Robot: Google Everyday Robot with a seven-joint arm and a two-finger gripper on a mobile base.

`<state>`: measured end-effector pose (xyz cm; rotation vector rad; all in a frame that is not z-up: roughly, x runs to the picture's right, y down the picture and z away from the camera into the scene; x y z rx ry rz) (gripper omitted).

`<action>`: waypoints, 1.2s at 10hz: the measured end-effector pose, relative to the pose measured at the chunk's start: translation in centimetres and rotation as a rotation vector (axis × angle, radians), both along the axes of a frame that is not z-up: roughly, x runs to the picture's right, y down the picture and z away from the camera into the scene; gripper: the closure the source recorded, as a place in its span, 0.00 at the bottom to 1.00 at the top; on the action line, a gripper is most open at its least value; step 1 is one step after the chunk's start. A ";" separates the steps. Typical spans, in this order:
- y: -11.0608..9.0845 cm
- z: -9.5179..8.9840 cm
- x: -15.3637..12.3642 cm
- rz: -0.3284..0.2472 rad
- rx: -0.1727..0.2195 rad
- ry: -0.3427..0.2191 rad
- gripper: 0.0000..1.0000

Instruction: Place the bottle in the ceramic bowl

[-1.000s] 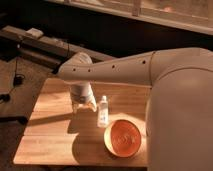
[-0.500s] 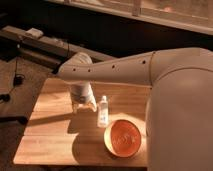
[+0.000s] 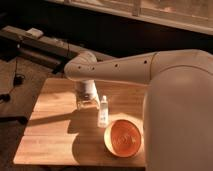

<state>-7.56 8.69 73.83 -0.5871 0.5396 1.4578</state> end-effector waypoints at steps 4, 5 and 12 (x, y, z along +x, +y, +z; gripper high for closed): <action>-1.4 3.3 4.5 0.040 0.000 0.056 0.35; -1.4 3.6 5.2 0.047 -0.001 0.065 0.35; 1.8 7.4 7.3 0.089 -0.016 0.059 0.35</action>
